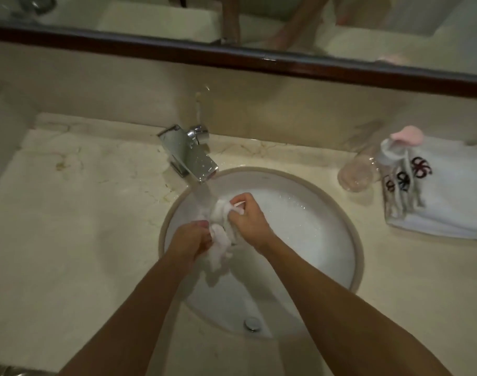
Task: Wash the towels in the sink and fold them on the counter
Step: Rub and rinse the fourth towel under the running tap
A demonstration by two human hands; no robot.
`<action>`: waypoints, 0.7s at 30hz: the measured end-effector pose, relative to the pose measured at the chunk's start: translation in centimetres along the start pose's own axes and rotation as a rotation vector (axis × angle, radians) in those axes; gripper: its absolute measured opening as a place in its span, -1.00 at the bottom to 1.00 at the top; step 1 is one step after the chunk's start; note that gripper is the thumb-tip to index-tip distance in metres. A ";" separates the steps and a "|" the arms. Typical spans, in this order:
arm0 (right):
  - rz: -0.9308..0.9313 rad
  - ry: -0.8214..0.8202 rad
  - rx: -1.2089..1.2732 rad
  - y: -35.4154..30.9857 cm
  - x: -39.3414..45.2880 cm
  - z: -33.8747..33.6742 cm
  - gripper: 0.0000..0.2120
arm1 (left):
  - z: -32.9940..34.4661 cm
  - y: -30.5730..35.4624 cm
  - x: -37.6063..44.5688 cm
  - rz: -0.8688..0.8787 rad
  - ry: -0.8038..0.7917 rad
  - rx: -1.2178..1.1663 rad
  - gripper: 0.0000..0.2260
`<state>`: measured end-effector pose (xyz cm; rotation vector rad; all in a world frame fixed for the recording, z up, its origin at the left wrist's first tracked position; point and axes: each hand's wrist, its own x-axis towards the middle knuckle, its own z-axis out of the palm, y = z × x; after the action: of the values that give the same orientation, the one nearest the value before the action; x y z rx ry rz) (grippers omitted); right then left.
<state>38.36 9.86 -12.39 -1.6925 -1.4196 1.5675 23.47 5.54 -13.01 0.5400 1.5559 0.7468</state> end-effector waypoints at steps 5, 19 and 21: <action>-0.002 -0.100 0.053 -4.1 -1.8 -0.9 -0.66 | -0.6 -0.3 -1.5 -0.143 -0.259 -0.322 -0.66; -0.129 -0.137 -0.328 -8.3 -5.4 -3.5 -0.73 | -3.5 1.7 -2.3 0.171 -0.204 -0.182 -0.62; -0.131 -0.156 -0.440 -8.9 -5.2 -3.0 -0.72 | -2.9 1.7 -2.4 0.163 -0.254 -0.176 -0.72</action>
<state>38.53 9.65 -1.66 -1.6896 -2.0306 1.4129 20.73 4.49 -10.07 0.6104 1.2091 0.8940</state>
